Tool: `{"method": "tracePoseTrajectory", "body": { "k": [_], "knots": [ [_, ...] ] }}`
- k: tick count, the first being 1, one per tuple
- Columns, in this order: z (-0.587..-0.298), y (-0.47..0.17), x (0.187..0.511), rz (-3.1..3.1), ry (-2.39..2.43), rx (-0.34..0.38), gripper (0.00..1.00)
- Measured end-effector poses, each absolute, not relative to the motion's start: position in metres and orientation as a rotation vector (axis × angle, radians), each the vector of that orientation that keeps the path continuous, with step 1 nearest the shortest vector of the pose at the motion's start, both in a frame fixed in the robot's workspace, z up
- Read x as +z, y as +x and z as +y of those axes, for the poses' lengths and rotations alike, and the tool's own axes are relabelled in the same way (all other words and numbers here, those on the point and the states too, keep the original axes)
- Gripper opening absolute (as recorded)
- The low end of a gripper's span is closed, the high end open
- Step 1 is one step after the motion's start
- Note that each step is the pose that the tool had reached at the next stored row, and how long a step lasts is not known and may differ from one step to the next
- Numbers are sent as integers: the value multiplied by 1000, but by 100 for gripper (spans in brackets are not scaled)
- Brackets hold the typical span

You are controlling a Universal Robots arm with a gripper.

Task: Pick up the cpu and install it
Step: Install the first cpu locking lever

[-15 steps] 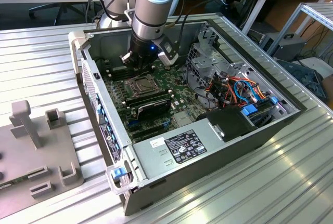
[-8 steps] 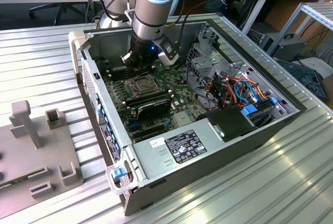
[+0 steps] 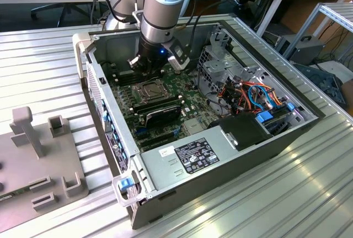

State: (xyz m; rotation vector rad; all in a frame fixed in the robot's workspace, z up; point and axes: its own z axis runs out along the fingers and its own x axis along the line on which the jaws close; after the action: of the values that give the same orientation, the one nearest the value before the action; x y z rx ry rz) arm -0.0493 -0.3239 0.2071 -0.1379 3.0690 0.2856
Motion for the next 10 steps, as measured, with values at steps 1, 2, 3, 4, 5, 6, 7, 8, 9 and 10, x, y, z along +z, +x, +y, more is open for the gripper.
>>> {"method": "tracePoseTrajectory", "body": {
  "k": [1, 2, 3, 4, 5, 6, 7, 8, 9, 10],
  "knots": [
    [-324, -49, 207, 3069, -137, 285, 11],
    [-324, -49, 207, 3069, -137, 285, 11],
    [-324, -49, 207, 3069, -137, 285, 11],
    [-324, -49, 207, 3069, -136, 285, 11],
    [-324, -49, 207, 3069, -136, 285, 11],
    [-324, -49, 207, 3069, -135, 285, 11],
    [-324, -49, 206, 3069, -135, 285, 11],
    [-324, -49, 206, 3069, -135, 285, 11],
    [-324, -49, 206, 3069, -135, 285, 11],
    [-324, -49, 206, 3069, -134, 285, 11]
  ]
}}
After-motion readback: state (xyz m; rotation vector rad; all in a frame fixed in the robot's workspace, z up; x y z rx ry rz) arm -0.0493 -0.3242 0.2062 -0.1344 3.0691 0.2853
